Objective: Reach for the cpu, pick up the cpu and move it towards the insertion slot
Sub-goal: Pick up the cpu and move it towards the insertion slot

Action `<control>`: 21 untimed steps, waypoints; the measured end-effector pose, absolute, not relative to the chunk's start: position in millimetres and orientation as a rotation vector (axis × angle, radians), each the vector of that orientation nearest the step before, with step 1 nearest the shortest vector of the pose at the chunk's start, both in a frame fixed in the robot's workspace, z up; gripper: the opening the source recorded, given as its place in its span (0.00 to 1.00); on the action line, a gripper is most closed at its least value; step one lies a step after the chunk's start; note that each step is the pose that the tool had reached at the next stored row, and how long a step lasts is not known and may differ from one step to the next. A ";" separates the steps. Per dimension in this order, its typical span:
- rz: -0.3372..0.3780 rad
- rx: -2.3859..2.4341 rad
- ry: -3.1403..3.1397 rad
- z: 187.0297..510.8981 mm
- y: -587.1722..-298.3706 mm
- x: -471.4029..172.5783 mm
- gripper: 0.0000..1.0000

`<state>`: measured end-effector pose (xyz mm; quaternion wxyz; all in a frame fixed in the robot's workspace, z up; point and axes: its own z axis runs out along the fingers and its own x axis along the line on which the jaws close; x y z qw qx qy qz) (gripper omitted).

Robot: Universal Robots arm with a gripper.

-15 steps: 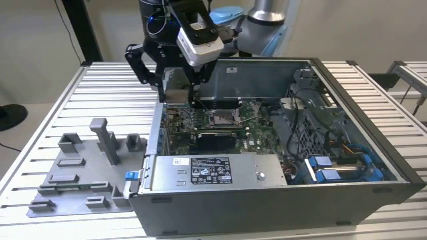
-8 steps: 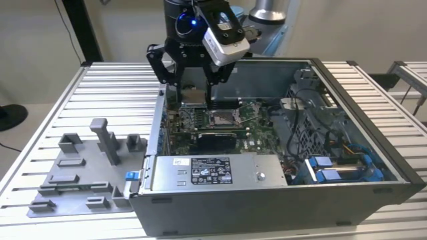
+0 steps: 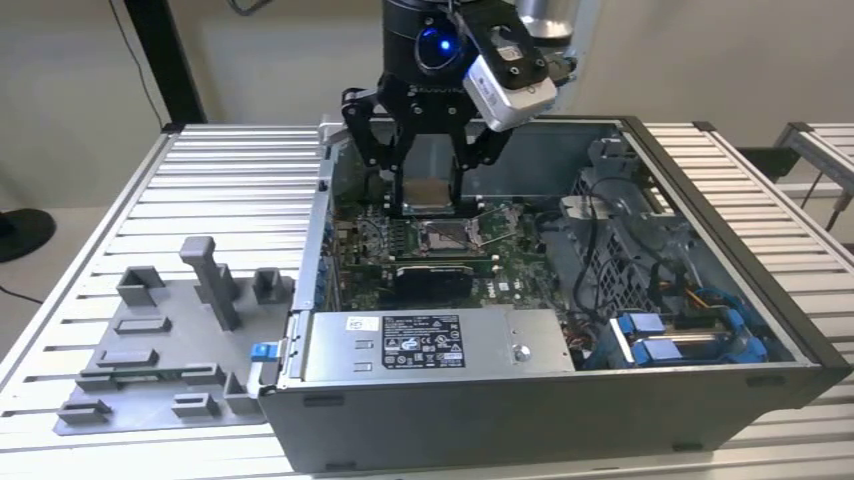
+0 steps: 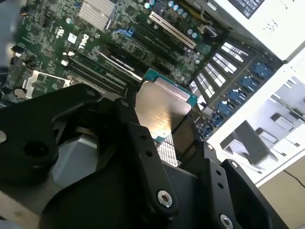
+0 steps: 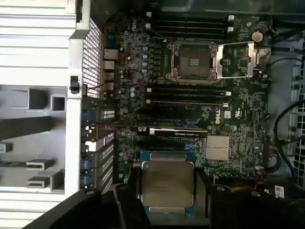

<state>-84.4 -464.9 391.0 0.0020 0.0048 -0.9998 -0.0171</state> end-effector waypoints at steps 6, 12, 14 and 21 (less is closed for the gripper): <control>-0.054 0.015 -3.137 390.9 -464.8 -57.3 0.00; -0.054 -0.025 -3.137 390.4 -464.2 -46.0 0.00; -0.054 -0.054 -3.137 390.2 -463.9 -45.4 0.00; -0.054 -0.116 -3.136 389.6 -463.3 -43.4 0.00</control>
